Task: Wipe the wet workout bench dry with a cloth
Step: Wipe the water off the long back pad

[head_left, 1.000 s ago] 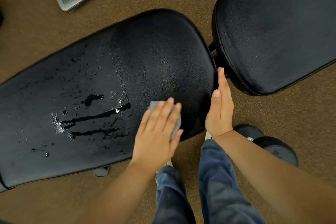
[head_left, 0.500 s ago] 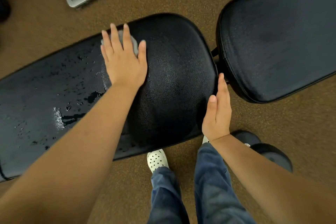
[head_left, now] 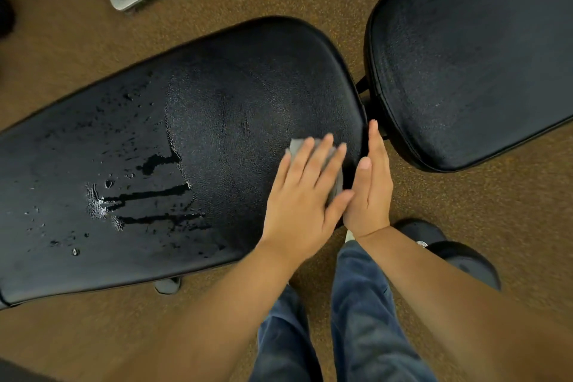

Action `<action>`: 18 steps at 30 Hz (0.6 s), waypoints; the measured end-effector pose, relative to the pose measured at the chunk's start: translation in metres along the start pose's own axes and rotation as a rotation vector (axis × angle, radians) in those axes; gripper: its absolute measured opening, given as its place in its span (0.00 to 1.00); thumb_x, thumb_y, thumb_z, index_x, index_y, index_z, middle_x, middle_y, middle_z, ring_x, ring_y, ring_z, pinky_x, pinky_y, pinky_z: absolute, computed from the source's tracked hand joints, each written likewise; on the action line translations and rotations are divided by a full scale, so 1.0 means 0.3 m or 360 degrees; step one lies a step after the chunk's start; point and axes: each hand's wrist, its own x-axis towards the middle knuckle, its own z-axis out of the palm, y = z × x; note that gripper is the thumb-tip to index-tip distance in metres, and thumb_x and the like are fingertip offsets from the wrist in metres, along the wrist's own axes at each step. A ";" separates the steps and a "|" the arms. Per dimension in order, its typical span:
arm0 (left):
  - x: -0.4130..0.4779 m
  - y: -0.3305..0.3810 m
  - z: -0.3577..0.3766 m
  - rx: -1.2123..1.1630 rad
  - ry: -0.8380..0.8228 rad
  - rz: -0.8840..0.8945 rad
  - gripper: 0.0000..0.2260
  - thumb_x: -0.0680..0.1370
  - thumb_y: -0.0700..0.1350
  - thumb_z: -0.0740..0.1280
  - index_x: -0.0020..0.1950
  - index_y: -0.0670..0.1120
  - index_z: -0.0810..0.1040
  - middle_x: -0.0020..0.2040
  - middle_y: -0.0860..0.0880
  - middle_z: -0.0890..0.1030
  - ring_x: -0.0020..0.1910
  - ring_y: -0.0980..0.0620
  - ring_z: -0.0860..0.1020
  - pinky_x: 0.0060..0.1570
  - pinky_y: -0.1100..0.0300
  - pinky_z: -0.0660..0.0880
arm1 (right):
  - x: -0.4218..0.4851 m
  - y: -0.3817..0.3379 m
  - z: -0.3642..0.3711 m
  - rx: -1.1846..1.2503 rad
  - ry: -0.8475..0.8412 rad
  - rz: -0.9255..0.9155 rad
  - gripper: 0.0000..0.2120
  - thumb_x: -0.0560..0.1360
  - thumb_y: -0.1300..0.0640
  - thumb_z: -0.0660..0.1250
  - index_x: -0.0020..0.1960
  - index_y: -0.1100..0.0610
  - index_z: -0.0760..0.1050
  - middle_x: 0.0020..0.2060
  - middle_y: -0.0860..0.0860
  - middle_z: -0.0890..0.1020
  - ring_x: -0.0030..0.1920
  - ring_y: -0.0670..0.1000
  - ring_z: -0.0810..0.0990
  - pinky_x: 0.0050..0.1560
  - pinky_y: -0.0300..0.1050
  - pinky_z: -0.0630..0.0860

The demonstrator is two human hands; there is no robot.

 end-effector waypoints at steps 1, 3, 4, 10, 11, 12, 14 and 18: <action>-0.046 -0.011 0.009 0.0039 -0.0027 0.0012 0.26 0.82 0.58 0.45 0.77 0.49 0.59 0.78 0.49 0.59 0.77 0.49 0.53 0.74 0.47 0.53 | -0.001 -0.002 0.000 -0.0010 -0.0003 0.0008 0.31 0.82 0.42 0.42 0.76 0.61 0.54 0.74 0.50 0.59 0.75 0.44 0.56 0.73 0.37 0.53; -0.121 -0.039 0.018 0.0172 -0.0065 -0.0015 0.25 0.82 0.57 0.47 0.78 0.49 0.58 0.77 0.49 0.59 0.77 0.48 0.55 0.73 0.47 0.56 | -0.004 -0.006 -0.001 -0.0010 -0.0006 0.0009 0.31 0.82 0.42 0.42 0.76 0.61 0.54 0.75 0.51 0.59 0.76 0.46 0.56 0.73 0.38 0.53; -0.151 -0.053 0.020 0.0231 -0.0075 -0.0050 0.25 0.82 0.56 0.47 0.77 0.49 0.58 0.77 0.48 0.60 0.76 0.48 0.56 0.73 0.47 0.56 | -0.005 -0.008 -0.001 -0.0010 -0.0008 0.0003 0.31 0.82 0.43 0.42 0.76 0.62 0.54 0.75 0.52 0.59 0.76 0.46 0.56 0.74 0.38 0.53; -0.267 -0.183 -0.017 0.0268 0.0003 -0.0453 0.25 0.82 0.58 0.45 0.77 0.49 0.55 0.77 0.46 0.60 0.76 0.47 0.55 0.73 0.51 0.51 | -0.010 -0.015 -0.001 -0.0050 -0.0014 -0.0006 0.31 0.82 0.42 0.43 0.76 0.63 0.54 0.75 0.52 0.59 0.76 0.44 0.56 0.73 0.36 0.53; -0.268 -0.208 -0.030 0.0244 0.0020 -0.0526 0.25 0.83 0.58 0.44 0.78 0.48 0.54 0.77 0.46 0.59 0.76 0.46 0.54 0.74 0.51 0.50 | -0.010 -0.015 0.000 -0.0058 -0.0013 -0.0003 0.31 0.82 0.42 0.43 0.76 0.63 0.54 0.75 0.51 0.59 0.76 0.44 0.56 0.73 0.36 0.53; -0.263 -0.231 -0.043 0.0218 0.0041 -0.0582 0.25 0.82 0.57 0.44 0.78 0.48 0.54 0.77 0.45 0.58 0.77 0.46 0.53 0.74 0.50 0.50 | -0.011 -0.014 0.000 -0.0066 -0.0013 -0.0004 0.31 0.82 0.42 0.43 0.76 0.62 0.53 0.75 0.51 0.59 0.76 0.44 0.55 0.73 0.36 0.53; -0.232 -0.278 -0.070 0.0166 0.0102 -0.0672 0.26 0.82 0.56 0.46 0.78 0.48 0.54 0.78 0.44 0.57 0.77 0.44 0.52 0.74 0.49 0.51 | -0.011 -0.010 0.002 -0.0084 -0.0011 0.0001 0.31 0.82 0.42 0.43 0.77 0.61 0.53 0.75 0.49 0.58 0.76 0.44 0.55 0.74 0.38 0.53; -0.084 -0.411 -0.136 0.0087 0.0269 -0.0847 0.26 0.82 0.56 0.46 0.78 0.46 0.54 0.78 0.42 0.55 0.77 0.40 0.51 0.74 0.44 0.51 | -0.008 -0.005 0.005 -0.0112 0.0013 -0.0006 0.32 0.82 0.41 0.42 0.77 0.62 0.54 0.75 0.50 0.59 0.76 0.46 0.56 0.75 0.42 0.54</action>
